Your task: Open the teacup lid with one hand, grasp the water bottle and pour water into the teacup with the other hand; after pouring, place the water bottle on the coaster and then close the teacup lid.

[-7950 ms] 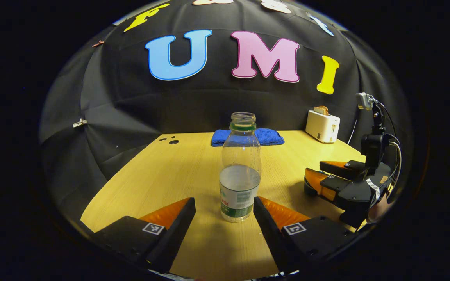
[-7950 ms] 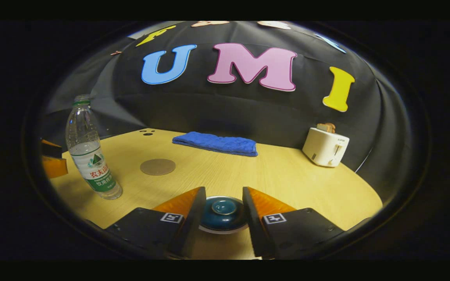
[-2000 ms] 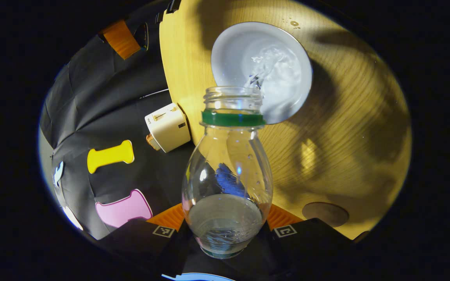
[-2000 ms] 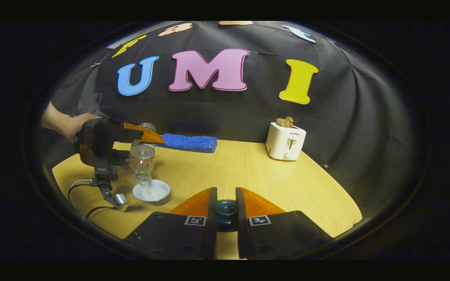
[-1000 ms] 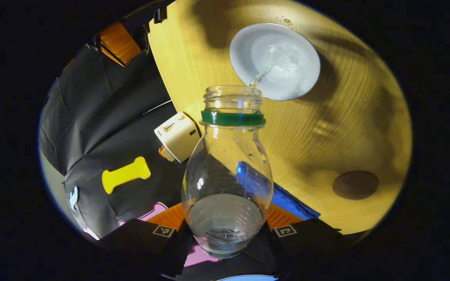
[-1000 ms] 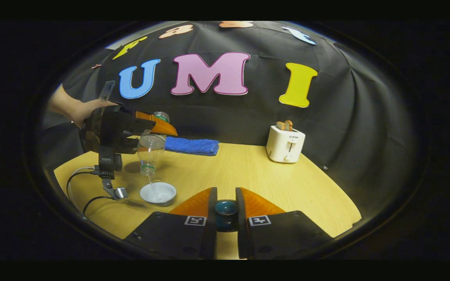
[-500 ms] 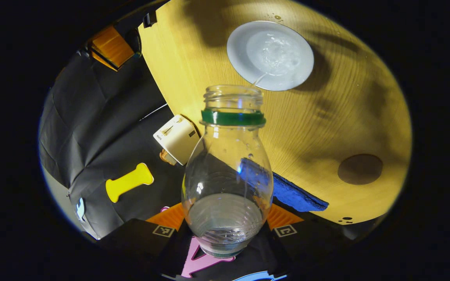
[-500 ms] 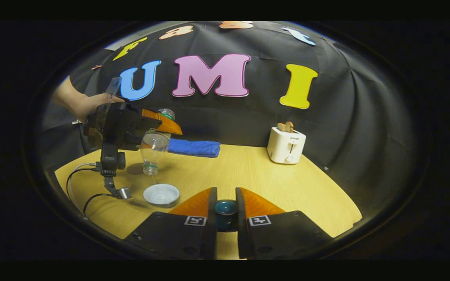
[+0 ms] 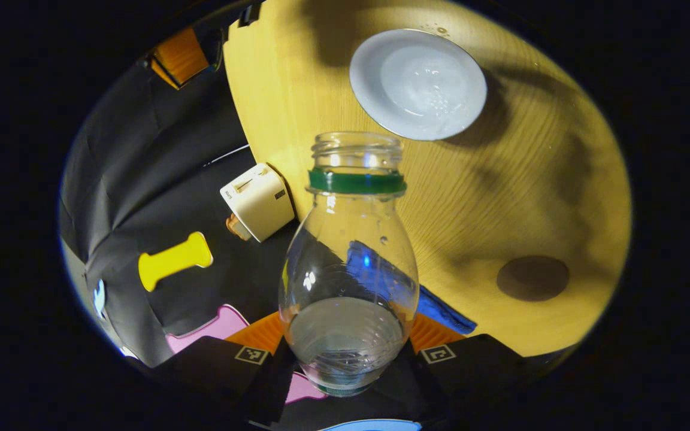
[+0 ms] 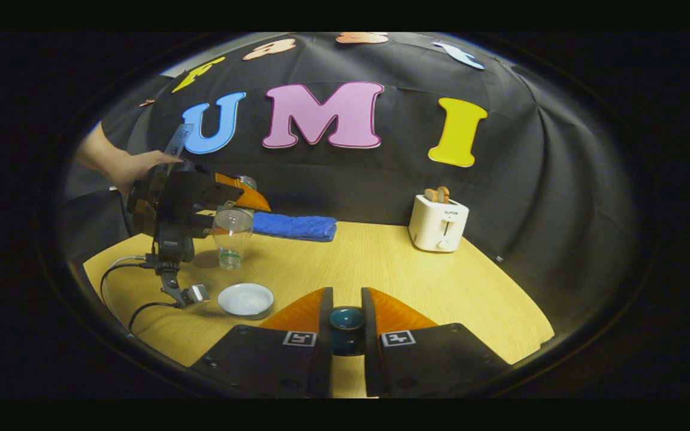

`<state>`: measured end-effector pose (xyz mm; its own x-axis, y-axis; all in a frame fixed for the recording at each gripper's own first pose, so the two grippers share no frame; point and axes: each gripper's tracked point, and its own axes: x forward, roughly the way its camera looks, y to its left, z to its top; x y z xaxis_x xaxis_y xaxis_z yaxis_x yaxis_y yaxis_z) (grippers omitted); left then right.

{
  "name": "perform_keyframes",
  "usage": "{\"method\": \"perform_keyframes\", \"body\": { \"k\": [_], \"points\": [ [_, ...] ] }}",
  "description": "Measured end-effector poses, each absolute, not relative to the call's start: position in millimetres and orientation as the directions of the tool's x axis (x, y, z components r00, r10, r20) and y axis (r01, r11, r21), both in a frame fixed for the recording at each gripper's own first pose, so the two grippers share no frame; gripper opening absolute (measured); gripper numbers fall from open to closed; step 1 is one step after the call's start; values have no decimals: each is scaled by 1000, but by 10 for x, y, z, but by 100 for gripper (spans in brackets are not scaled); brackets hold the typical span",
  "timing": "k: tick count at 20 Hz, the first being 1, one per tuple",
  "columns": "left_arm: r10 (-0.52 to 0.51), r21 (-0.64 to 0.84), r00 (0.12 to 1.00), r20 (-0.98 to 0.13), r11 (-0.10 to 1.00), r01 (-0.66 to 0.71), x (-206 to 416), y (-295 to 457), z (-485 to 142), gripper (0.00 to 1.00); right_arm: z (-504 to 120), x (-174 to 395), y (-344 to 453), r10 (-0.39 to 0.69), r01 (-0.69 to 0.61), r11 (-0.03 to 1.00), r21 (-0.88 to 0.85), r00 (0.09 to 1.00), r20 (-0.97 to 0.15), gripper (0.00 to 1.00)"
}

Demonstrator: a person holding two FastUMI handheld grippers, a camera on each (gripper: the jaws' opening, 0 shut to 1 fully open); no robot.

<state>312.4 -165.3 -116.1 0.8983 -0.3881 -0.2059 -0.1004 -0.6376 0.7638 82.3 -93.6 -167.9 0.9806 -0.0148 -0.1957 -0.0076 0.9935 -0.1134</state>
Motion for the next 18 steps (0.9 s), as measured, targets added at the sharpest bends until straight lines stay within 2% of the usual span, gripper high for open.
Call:
{"method": "perform_keyframes", "body": {
  "k": [2,4,7,8,9,10,11,14,15,17,18],
  "points": [
    [-401,831,887,-227,-555,-39,3092,-1638,-1224,77,-1672,844,-948,-21,-4,992,-127,979,-200,24],
    [-388,902,887,-250,-426,68,3097,-1529,-1296,77,-1638,863,-939,-19,-7,992,-127,979,-202,25],
    [-383,959,880,-282,-89,268,2998,-1274,-1313,76,-1581,898,-931,-17,-9,992,-127,980,-200,24],
    [-379,950,883,-278,29,311,3017,-1210,-1273,77,-1573,916,-923,-17,-9,992,-125,980,-200,29],
    [-377,928,885,-273,140,346,2983,-1122,-1205,76,-1562,945,-908,-16,-9,992,-123,980,-200,29],
    [-367,895,893,-262,253,367,2996,-1017,-1116,77,-1545,966,-889,-15,-10,993,-121,980,-201,25],
    [-365,846,895,-256,364,390,2980,-933,-1048,76,-1525,997,-861,-14,-11,993,-121,980,-200,29],
    [-373,624,900,-226,654,428,2977,-698,-795,77,-1480,1078,-735,0,-23,993,-116,981,-194,29],
    [-370,540,904,-213,727,424,2995,-608,-731,76,-1477,1104,-682,8,-30,994,-107,980,-200,29],
    [-348,368,920,-180,843,392,3040,-427,-637,76,-1492,1162,-566,24,-43,995,-88,977,-211,20],
    [-343,286,926,-158,882,376,3054,-333,-558,76,-1481,1184,-512,28,-46,995,-85,978,-207,24]
  ]
}}
